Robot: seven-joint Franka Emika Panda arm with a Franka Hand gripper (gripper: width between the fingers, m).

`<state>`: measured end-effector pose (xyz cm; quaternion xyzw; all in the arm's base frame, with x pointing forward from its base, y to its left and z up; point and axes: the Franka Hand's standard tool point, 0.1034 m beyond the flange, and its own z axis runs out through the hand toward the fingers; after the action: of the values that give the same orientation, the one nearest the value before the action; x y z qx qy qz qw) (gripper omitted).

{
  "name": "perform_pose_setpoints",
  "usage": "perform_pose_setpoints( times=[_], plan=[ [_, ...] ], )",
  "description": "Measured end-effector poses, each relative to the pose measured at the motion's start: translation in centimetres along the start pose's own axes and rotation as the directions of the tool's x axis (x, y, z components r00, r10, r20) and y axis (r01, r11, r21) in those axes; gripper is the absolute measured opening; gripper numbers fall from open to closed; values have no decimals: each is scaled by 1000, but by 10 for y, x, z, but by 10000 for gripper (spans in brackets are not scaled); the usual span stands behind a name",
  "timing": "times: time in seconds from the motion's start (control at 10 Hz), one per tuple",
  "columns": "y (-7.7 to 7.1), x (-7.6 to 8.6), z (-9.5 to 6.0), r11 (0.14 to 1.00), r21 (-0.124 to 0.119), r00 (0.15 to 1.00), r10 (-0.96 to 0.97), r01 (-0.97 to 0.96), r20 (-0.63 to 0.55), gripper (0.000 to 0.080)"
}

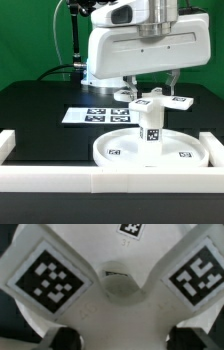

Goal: Assemble round table

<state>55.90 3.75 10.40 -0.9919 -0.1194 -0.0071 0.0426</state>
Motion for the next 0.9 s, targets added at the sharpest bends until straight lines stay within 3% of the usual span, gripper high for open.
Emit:
perform_pose_setpoints(
  times=[0.6, 0.9],
  plan=[
    [1, 4, 0, 934, 6, 933, 356, -357, -45, 429],
    [0, 4, -1, 751, 56, 748, 660, -658, -63, 428]
  ],
)
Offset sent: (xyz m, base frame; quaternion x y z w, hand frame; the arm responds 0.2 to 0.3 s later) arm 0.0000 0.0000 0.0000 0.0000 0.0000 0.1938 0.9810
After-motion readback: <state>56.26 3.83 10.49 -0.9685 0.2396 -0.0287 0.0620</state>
